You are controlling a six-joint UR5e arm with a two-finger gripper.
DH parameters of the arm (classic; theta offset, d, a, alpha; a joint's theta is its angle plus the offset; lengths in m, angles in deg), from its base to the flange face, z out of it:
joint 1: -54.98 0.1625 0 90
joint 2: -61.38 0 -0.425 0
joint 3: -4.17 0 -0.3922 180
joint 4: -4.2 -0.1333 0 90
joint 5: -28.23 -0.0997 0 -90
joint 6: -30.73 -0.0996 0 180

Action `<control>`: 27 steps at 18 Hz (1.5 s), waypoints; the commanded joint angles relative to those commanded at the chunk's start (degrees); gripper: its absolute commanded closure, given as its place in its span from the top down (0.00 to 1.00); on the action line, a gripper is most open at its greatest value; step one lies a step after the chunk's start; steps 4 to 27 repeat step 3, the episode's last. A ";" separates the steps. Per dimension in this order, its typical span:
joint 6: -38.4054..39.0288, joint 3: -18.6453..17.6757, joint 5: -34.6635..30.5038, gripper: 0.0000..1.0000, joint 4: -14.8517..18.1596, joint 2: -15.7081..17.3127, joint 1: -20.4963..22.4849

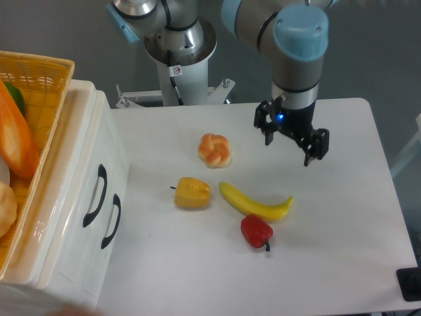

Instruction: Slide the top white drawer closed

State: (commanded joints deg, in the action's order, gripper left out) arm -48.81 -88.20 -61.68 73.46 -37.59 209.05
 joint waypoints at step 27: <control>0.00 0.17 0.53 1.00 0.00 0.27 0.44</control>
